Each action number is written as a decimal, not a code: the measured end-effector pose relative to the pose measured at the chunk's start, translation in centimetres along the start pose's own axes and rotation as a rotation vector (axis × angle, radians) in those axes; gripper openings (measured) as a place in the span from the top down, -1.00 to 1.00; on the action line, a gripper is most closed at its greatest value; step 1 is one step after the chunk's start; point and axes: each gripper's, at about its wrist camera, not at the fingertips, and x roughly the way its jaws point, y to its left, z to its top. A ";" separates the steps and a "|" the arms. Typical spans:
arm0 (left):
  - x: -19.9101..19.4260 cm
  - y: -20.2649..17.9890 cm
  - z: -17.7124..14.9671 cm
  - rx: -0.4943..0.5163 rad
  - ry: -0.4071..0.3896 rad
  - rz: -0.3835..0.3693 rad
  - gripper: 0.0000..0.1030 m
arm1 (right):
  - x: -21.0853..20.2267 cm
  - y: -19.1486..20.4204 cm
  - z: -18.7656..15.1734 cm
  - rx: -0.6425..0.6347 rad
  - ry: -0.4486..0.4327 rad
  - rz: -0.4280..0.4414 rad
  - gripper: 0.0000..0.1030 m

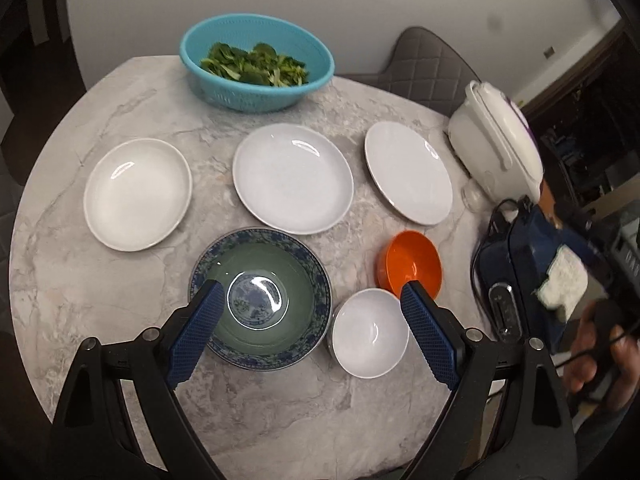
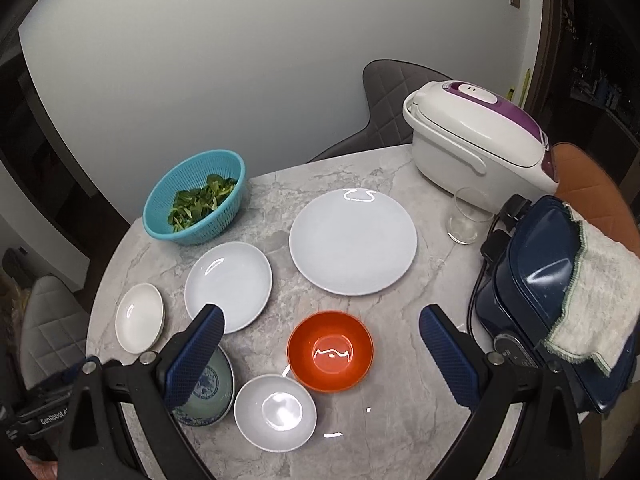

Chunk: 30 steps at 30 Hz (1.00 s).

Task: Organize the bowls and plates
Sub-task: 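Move the left gripper to the large white plate's rim while the right gripper reaches its opposite rim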

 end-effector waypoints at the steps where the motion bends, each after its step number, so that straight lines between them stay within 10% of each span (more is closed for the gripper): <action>1: 1.0 -0.4 0.1 0.044 0.007 -0.019 -0.73 | 0.7 -1.2 0.5 0.016 -0.010 0.032 -0.94; 6: 8.3 -1.5 2.1 0.027 0.213 -0.029 -0.72 | 5.9 -6.2 2.8 0.063 0.017 0.078 -0.92; 15: 18.1 -5.8 15.7 0.192 0.051 -0.046 -0.68 | 17.2 -12.5 4.3 0.183 0.160 0.136 -0.62; 21: 27.8 -7.5 23.0 0.253 0.287 -0.031 -0.59 | 22.1 -14.1 3.8 0.229 0.238 0.142 -0.48; 30: 33.8 -9.3 27.6 0.345 0.358 -0.134 -0.44 | 25.1 -17.1 3.3 0.334 0.261 0.194 -0.48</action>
